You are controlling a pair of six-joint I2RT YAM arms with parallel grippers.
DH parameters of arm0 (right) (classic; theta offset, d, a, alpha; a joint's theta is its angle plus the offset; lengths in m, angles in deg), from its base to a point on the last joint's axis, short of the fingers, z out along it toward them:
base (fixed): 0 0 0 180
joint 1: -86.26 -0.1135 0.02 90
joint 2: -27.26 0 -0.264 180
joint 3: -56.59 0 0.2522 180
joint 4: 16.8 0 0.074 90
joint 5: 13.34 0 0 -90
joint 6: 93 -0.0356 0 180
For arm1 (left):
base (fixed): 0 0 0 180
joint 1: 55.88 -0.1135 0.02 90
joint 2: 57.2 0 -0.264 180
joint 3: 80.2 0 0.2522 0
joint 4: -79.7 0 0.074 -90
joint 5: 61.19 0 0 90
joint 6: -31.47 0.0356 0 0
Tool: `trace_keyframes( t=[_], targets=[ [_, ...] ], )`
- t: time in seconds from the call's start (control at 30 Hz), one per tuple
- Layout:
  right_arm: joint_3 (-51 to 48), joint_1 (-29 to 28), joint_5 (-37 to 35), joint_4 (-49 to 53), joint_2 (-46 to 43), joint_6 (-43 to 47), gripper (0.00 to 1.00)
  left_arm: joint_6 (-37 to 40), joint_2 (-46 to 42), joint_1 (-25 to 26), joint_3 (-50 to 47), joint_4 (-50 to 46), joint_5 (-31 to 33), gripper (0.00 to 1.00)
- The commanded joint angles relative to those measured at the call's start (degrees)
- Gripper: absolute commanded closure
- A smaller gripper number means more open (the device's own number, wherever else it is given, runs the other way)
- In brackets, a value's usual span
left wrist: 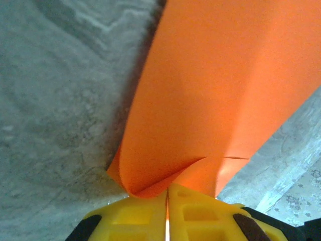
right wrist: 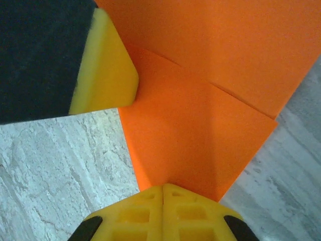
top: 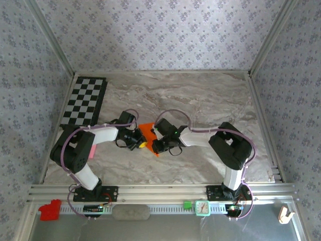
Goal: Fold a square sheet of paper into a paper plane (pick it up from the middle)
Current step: Third fold the triangle at the center of the table.
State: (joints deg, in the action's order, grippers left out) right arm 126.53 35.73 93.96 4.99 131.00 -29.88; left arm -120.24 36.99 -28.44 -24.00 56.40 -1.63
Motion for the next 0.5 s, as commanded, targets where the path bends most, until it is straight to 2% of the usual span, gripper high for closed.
trace_keyframes(
  t=[0.0, 0.2, 0.47],
  targets=[
    [0.8, -0.4, -2.1, 6.1, 2.3, 1.7, 0.95, 3.7, -2.3, 0.0, -1.7, 2.7, 2.3, 0.88],
    [2.0, -0.3, -3.4, 8.7, 3.2, 1.4, 0.96, 8.1, -7.3, 0.9, -4.0, 6.6, 0.9, 0.85],
    [2.3, 0.2, -3.3, 9.6, 3.8, 0.5, 0.97, 8.2, -5.2, 3.7, -5.7, 11.5, -1.0, 0.89]
  ],
)
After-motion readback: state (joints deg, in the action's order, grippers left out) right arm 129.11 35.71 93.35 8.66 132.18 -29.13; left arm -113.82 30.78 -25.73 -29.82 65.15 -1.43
